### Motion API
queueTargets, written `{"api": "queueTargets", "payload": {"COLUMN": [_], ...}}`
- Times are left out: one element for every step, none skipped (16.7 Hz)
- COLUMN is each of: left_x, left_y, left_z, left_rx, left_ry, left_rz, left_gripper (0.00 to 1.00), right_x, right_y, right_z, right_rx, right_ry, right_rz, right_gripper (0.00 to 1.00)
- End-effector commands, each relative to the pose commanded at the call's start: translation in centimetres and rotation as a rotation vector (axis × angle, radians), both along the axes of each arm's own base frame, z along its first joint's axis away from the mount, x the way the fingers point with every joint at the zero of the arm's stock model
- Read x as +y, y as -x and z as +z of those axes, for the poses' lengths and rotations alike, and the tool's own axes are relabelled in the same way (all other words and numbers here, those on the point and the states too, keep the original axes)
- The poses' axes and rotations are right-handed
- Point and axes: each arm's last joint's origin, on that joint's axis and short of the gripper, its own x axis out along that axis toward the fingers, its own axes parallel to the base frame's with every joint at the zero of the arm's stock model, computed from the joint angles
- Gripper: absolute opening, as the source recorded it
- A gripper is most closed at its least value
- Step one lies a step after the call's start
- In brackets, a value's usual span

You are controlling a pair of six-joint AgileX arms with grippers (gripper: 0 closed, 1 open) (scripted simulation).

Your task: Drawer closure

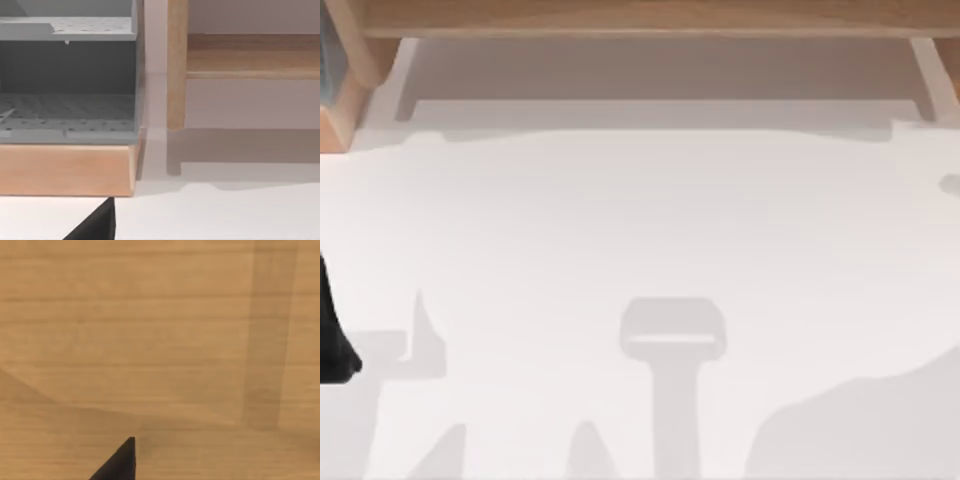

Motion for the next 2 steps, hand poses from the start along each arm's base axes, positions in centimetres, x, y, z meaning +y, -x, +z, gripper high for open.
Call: {"api": "queueTargets", "payload": {"left_x": [0.00, 0.00], "left_y": [0.00, 0.00], "left_z": [0.00, 0.00], "left_rx": [0.000, 0.000], "left_ry": [0.000, 0.000], "left_rz": [0.000, 0.000], "left_gripper": [1.00, 1.00], "right_x": [0.00, 0.00], "right_y": [0.00, 0.00], "right_z": [0.00, 0.00], "right_rx": [0.000, 0.000], "right_ry": [0.000, 0.000], "right_rz": [0.000, 0.000], "right_gripper": [1.00, 1.00]}}
